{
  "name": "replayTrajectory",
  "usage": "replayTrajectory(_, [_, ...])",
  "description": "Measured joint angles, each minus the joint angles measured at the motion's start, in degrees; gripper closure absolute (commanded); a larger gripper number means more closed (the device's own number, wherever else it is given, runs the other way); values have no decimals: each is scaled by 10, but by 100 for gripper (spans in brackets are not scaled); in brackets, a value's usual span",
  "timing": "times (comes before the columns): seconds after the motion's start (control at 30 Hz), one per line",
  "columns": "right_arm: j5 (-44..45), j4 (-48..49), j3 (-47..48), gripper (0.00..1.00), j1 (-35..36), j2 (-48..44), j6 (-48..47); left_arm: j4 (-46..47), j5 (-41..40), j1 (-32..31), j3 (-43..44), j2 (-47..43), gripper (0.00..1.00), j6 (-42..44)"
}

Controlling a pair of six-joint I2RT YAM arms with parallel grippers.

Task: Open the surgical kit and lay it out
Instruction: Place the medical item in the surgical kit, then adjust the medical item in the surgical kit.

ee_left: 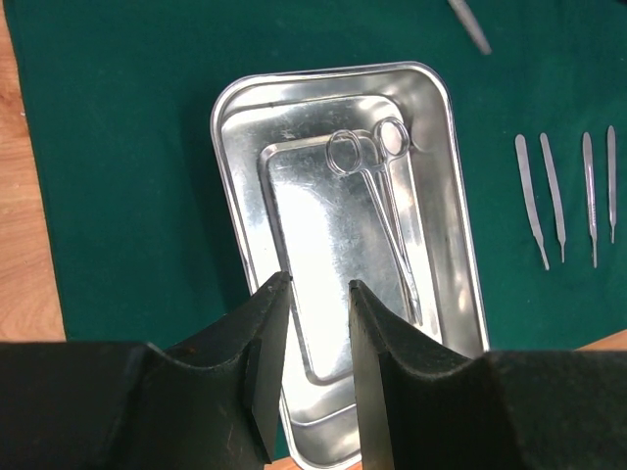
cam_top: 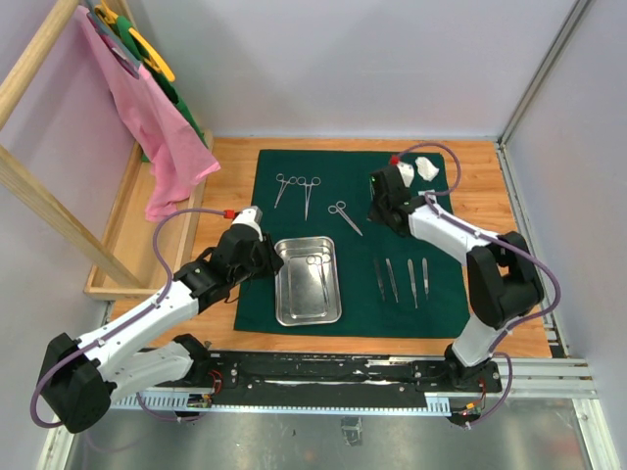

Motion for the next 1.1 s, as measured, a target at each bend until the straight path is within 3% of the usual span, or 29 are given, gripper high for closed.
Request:
replayTrajectory(0.13, [10, 18, -74, 99, 0, -47, 31, 0, 0, 0, 0, 0, 65, 0])
replayTrajectory(0.23, [10, 28, -88, 92, 4, -53, 44, 0, 0, 0, 0, 0, 65, 0])
replayTrajectory(0.4, [-22, 46, -72, 59, 10, -21, 38, 0, 2, 0, 0, 0, 65, 0])
replayTrajectory(0.5, [-63, 19, 10, 50, 12, 47, -6, 0, 2, 0, 0, -1, 64, 0])
replayTrajectory(0.73, [-139, -84, 260, 48, 14, 226, -153, -6, 1, 0, 0, -12, 62, 1])
replayTrajectory(0.93, [-149, -155, 283, 49, 14, 265, -237, -17, -2, 1, 2, -22, 62, 3])
replayTrajectory(1.1, [-146, -177, 285, 61, 14, 265, -276, -19, -3, 1, 5, -21, 62, 6])
